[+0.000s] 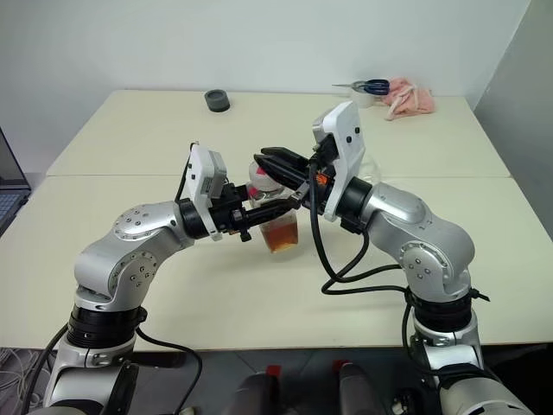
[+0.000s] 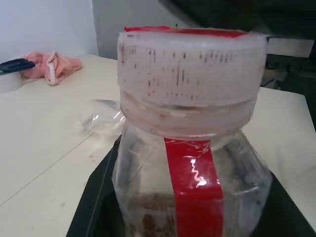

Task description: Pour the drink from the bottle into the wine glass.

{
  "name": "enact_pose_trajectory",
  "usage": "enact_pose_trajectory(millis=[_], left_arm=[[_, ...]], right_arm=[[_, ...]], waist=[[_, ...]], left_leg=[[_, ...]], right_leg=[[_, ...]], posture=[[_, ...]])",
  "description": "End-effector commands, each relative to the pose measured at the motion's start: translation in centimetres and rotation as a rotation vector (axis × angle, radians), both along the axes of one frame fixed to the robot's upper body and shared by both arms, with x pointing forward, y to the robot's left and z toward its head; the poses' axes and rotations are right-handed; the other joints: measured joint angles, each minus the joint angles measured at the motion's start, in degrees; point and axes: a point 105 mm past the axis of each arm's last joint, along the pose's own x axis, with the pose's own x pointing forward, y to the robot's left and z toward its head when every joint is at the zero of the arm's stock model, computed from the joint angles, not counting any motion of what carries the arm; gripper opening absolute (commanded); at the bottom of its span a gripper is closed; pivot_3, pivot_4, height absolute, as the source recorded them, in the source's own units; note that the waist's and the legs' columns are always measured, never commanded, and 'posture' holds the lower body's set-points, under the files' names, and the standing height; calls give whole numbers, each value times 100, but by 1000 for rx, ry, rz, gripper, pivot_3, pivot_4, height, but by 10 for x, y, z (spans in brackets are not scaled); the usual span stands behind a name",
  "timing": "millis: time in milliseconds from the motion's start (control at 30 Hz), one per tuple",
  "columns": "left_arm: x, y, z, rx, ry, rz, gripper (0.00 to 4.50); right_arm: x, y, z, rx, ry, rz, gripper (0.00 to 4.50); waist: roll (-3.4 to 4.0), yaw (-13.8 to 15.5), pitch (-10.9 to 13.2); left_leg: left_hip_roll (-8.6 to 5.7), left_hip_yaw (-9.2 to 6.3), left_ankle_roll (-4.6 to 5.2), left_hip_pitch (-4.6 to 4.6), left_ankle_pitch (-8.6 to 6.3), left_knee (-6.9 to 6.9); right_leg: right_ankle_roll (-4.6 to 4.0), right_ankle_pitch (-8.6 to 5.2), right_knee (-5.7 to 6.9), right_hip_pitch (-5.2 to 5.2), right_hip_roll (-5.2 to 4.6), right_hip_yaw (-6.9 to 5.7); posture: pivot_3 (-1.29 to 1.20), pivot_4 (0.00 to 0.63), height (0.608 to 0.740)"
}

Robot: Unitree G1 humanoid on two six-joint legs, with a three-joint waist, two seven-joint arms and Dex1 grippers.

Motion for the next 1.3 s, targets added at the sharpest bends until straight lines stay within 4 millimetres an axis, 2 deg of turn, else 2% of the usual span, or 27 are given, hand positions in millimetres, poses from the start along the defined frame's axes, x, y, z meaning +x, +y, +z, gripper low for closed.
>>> enact_pose_trajectory(millis=[33,200,267,300,633,1000,1100,1267,1300], left_arm=[[-8,-4,19,-17,-79,-34,1823],[-6,-3,20,-5,-87,-40,1823],[-5,-1,21,-6,-92,-31,1823],[-5,-1,22,-6,-94,-28,1823],[-5,-2,22,-16,-94,-18,1823],[-4,-7,23,-21,-94,-28,1823],[-4,-7,24,-20,-96,-28,1823],[-5,-6,22,-17,-93,-29,1823],[-6,-6,22,-16,-93,-31,1823]], right_arm=[[-4,-1,7,-18,-44,59,44],[5,-9,11,-51,-60,72,44],[6,-11,14,-42,-57,77,413],[5,-11,14,-39,-55,80,642],[-5,-3,10,-34,-71,72,4107],[-6,9,5,1,-66,56,4107],[-4,9,8,22,-66,50,3511],[-4,8,6,19,-61,60,1844],[-4,8,5,15,-60,66,1825]], waist=[[0,0,0],[0,-8,0],[0,-8,0],[0,-7,0],[0,-6,0],[0,-6,0],[0,-5,0],[0,-6,0],[0,-6,0]], left_leg=[[0,0,0,0,0,0],[0,1,1,2,0,0],[2,-1,1,2,0,-1],[2,-1,1,2,0,-2],[0,0,0,0,0,0],[0,-1,0,1,0,0],[1,-1,0,1,0,0],[0,0,0,1,0,0],[1,-1,0,1,0,-1]], right_leg=[[0,0,0,0,0,0],[0,0,0,1,0,0],[0,0,0,1,2,-2],[0,0,0,1,2,-2],[0,0,-1,1,-1,0],[0,0,0,1,0,-1],[0,0,0,1,0,-1],[0,0,0,1,-1,0],[0,0,0,1,0,-1]], posture=[[0,150,740],[0,150,740],[0,150,740],[0,150,740],[0,150,740],[0,150,740],[0,150,740],[0,150,740],[0,150,740]])
